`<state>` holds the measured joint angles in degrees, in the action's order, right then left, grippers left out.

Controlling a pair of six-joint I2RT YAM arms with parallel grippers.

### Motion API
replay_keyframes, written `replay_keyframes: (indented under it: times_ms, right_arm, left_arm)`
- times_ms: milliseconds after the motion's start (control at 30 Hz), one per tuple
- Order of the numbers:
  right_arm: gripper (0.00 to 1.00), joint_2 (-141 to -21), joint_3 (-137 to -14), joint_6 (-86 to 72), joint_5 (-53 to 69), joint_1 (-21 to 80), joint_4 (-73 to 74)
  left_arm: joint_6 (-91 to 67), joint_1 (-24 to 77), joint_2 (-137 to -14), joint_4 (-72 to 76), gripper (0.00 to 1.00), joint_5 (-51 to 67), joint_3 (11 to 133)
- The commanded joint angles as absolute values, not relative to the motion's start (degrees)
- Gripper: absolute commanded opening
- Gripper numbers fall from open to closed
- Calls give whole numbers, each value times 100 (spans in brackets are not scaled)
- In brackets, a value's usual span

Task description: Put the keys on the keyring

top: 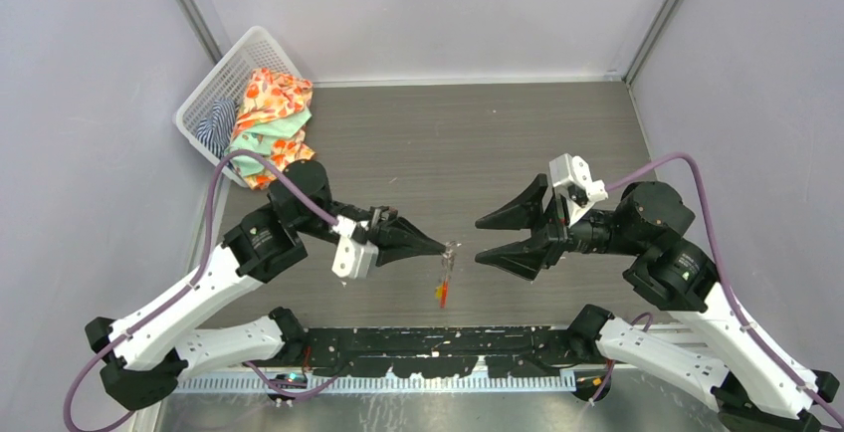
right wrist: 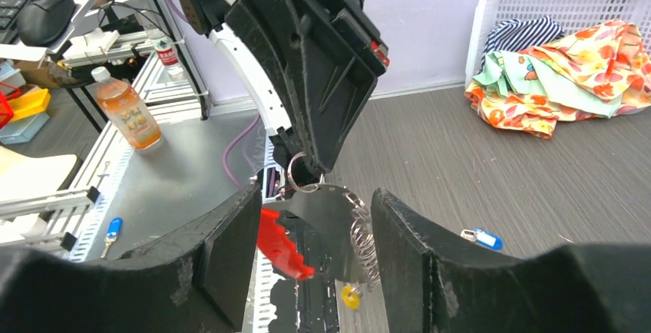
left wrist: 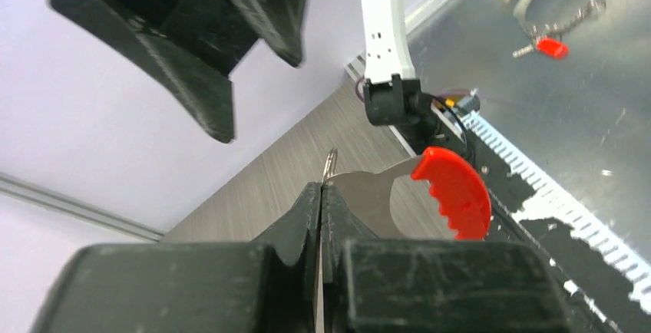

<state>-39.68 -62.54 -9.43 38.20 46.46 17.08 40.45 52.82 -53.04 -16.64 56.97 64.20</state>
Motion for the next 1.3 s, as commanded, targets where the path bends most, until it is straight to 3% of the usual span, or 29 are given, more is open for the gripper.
replay_keyframes:
  times_ms: [0,533,900,1133,1267]
  right_arm:
    - [59,-3978,-6201,-1018,4050,4676,1206]
    - [57,-3952,-5964,-1124,3609,4676,467]
    - [47,-4070,-5986,-923,3271,4674,883]
    - [37,-4141,-5968,-982,3210,4675,743]
    - [24,-4265,-5976,-1058,3265,4675,664]
  left_arm:
    - [2143,5298,-5369,-48,0,5405,6478]
    - [673,5300,-5747,528,0,4843,6791]
    - [651,5300,-5774,529,0,4824,6872]
    - [651,5300,-5782,519,0,4853,6836]
    - [650,5300,-5805,511,0,4878,6812]
